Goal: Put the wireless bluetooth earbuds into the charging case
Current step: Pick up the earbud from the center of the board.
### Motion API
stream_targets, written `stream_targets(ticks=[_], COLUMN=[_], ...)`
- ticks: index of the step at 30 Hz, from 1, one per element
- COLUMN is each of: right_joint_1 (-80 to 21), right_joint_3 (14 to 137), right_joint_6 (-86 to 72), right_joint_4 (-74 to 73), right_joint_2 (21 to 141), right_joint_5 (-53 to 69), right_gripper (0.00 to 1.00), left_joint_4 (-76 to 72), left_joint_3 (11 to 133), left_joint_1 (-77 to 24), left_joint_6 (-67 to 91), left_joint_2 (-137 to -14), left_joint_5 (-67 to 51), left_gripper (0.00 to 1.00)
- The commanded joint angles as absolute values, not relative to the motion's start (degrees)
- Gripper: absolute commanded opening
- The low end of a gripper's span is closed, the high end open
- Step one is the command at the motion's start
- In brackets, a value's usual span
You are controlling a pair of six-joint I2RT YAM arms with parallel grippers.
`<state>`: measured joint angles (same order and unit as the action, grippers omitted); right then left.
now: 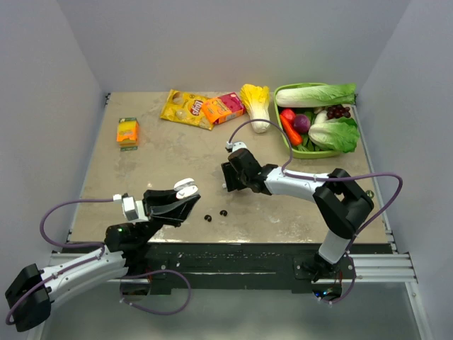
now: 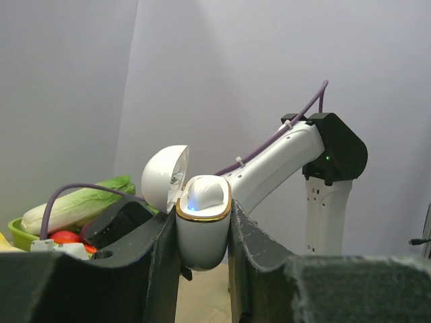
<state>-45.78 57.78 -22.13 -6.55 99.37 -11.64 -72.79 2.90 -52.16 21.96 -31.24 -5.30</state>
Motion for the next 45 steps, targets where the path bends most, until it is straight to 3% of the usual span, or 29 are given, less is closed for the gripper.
stream_targets(ticks=[1,11,14,15,19,33,45], right_joint_1=[-45.6,-48.3,-48.4,-48.4,-48.5,-49.0,-49.0], right_joint_3=[61.7,67.0,64.6,63.6,60.3,63.3,66.9], right_joint_6=[-25.5,-17.0,-16.8,-16.8,-17.2,-17.1,-19.0], right_joint_4=[-7.6,-12.5,-12.8,-11.6,-9.8,-8.3,-8.8], right_joint_2=[100.1,102.5,100.1,98.5,98.0,104.5,109.1], right_joint_5=[-8.3,-13.5,-16.6,-16.6,-14.3,-5.7,-7.4], right_gripper=[0.59,0.5,0.38,0.26,0.0,0.0,0.0], left_joint_4=[-76.8,-75.2,-74.8,-74.8,-75.8,-74.8,-74.1], left_joint_3=[-3.6,-3.6,-3.7,-3.6,-3.5,-3.6,-3.8], left_joint_1=[-52.4,-52.4,-52.4,-52.4,-52.4,-52.4,-52.4], left_joint_6=[22.5,22.8,22.6,22.6,22.8,22.3,22.1], left_joint_2=[-32.2,-31.1,-30.7,-30.8,-32.2,-31.8,-31.4], left_joint_5=[-5.0,-4.9,-4.7,-4.7,-4.8,-4.7,-4.7], left_gripper=[0.0,0.0,0.0,0.0,0.0,0.0,0.0])
